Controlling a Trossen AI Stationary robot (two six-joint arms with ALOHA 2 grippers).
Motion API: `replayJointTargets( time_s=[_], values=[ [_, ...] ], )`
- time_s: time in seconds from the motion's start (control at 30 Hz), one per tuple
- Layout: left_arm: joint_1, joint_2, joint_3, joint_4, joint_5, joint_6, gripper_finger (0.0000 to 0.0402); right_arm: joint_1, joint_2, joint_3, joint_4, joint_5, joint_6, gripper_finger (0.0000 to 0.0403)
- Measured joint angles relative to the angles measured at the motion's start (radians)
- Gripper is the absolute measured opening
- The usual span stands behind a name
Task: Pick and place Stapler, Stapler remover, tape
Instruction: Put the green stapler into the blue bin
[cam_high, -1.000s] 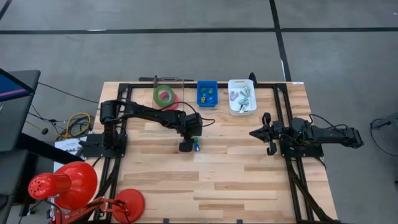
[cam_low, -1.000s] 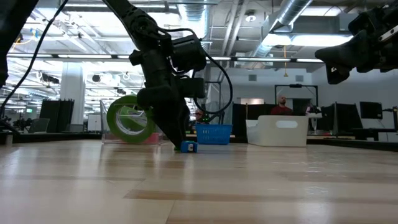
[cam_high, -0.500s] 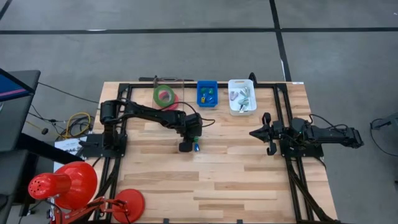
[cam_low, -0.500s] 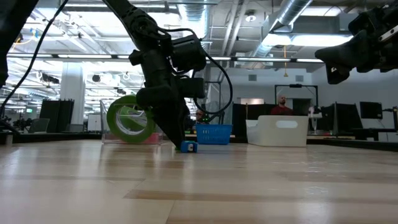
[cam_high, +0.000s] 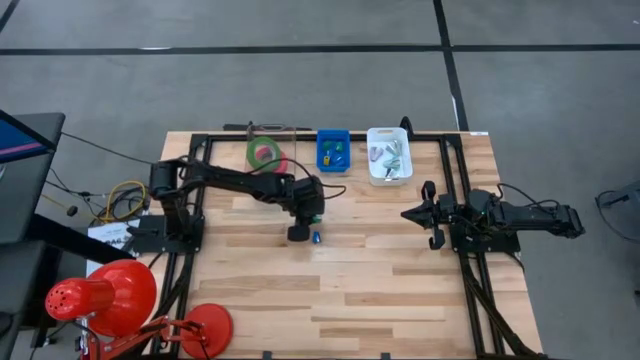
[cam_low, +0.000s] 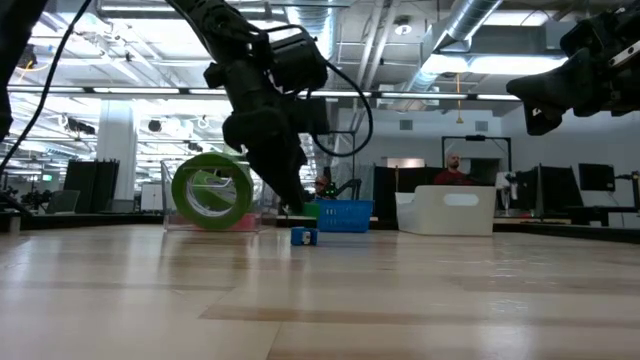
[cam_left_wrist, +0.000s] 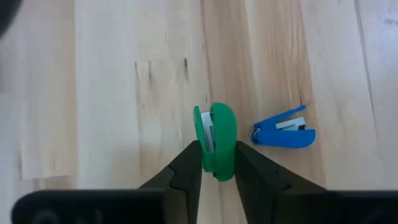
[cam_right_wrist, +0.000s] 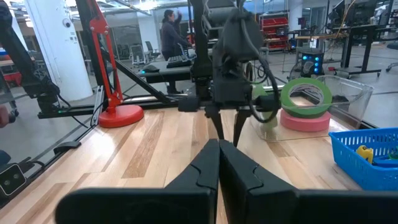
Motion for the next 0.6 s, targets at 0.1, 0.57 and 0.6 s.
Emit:
replayJointTargets(
  time_s=[0.1, 0.57, 0.6],
  values=[
    [0.007, -0.016, 0.000, 0.002, -0.001, 0.000, 0.0075, 0.000, 0.000, 0.000, 0.000, 0.000, 0.000, 0.0000],
    [0.091, -0.089, 0.000, 0.074, -0.011, 0.000, 0.0068, 0.000, 0.000, 0.000, 0.000, 0.000, 0.000, 0.0000],
    [0.102, -0.094, 0.000, 0.086, -0.011, 0.000, 0.0068, 0.000, 0.000, 0.000, 0.000, 0.000, 0.000, 0.0000]
  ],
)
